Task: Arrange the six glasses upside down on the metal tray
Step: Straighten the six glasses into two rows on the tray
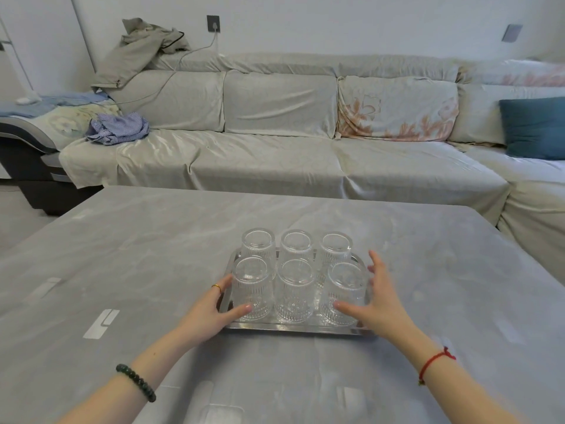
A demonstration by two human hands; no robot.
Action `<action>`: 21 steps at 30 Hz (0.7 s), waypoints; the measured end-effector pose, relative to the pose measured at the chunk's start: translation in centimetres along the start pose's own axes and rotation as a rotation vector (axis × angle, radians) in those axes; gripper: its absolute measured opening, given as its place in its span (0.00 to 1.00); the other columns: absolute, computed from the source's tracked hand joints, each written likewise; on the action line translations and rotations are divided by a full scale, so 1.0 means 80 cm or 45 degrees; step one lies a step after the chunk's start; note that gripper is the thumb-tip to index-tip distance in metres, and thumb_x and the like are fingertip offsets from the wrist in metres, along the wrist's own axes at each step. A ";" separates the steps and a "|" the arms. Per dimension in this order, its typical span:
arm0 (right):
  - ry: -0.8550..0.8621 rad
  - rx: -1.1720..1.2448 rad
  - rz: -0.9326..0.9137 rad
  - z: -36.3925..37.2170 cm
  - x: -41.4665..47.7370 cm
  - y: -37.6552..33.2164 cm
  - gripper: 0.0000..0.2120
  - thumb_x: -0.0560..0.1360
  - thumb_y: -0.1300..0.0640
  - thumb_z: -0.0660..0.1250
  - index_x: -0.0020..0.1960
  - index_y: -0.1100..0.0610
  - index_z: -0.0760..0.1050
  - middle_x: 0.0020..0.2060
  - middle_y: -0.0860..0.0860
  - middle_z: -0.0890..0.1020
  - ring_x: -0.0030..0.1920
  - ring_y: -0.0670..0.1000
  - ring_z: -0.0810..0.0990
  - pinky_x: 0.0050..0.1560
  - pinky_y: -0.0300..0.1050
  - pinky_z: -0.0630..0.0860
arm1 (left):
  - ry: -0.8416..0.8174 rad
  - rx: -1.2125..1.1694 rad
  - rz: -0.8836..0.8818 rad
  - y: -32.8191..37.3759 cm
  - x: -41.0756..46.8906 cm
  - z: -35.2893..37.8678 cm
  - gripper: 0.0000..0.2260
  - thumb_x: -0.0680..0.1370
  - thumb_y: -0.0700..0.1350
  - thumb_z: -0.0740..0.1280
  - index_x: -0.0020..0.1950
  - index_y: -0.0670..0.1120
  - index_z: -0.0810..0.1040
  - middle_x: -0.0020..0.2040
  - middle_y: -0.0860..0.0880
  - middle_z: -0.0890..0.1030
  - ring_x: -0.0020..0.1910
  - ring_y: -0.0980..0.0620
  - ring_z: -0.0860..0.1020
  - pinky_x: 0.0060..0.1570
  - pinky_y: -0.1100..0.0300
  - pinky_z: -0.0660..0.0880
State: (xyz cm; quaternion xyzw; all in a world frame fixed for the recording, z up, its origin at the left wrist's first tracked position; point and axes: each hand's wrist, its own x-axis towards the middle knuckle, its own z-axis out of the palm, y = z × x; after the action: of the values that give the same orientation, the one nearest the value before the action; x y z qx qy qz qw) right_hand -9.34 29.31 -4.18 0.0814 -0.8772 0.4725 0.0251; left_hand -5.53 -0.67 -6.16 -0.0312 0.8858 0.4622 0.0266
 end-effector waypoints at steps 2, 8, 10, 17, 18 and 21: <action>-0.033 0.070 0.026 0.008 -0.006 0.009 0.51 0.61 0.56 0.77 0.71 0.47 0.46 0.70 0.51 0.62 0.67 0.51 0.65 0.69 0.51 0.64 | 0.024 -0.027 0.006 -0.004 -0.002 0.008 0.33 0.71 0.50 0.71 0.71 0.45 0.61 0.71 0.49 0.69 0.70 0.55 0.65 0.71 0.54 0.61; 0.013 0.090 0.046 0.022 -0.008 0.011 0.45 0.64 0.57 0.75 0.72 0.49 0.50 0.71 0.49 0.64 0.69 0.52 0.64 0.68 0.58 0.66 | 0.177 -0.085 0.015 -0.004 0.006 0.022 0.23 0.72 0.48 0.69 0.66 0.47 0.68 0.62 0.48 0.77 0.63 0.51 0.73 0.61 0.59 0.68; 0.024 0.057 0.061 0.025 -0.007 0.009 0.44 0.64 0.56 0.75 0.71 0.50 0.52 0.70 0.51 0.66 0.68 0.53 0.66 0.66 0.59 0.68 | 0.203 -0.123 0.024 -0.005 0.007 0.025 0.22 0.73 0.47 0.69 0.64 0.49 0.69 0.57 0.53 0.78 0.61 0.52 0.74 0.58 0.65 0.69; 0.092 0.108 0.121 0.031 -0.020 0.008 0.43 0.64 0.58 0.75 0.71 0.54 0.54 0.69 0.53 0.64 0.68 0.53 0.65 0.67 0.58 0.67 | 0.203 -0.140 0.078 -0.002 0.003 0.027 0.21 0.72 0.48 0.69 0.64 0.54 0.68 0.56 0.59 0.76 0.57 0.59 0.73 0.54 0.70 0.67; 0.200 0.128 0.137 0.034 -0.028 0.008 0.42 0.64 0.59 0.75 0.70 0.56 0.55 0.67 0.54 0.65 0.67 0.53 0.66 0.67 0.55 0.68 | 0.216 -0.121 0.092 -0.001 0.000 0.027 0.24 0.72 0.48 0.69 0.66 0.53 0.66 0.57 0.59 0.75 0.57 0.60 0.72 0.54 0.67 0.67; 0.521 0.237 0.042 0.054 -0.061 0.003 0.25 0.66 0.65 0.72 0.56 0.48 0.67 0.51 0.51 0.74 0.48 0.51 0.76 0.51 0.37 0.73 | 0.279 -0.051 0.123 -0.004 -0.008 0.029 0.29 0.72 0.50 0.70 0.70 0.51 0.63 0.60 0.61 0.73 0.56 0.60 0.72 0.52 0.65 0.69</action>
State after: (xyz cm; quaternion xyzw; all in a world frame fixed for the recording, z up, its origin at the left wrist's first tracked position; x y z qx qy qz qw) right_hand -4.43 26.44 -7.34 -0.0287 -0.8077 0.5584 0.1872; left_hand -4.81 1.06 -7.68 -0.0394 0.8745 0.4743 -0.0932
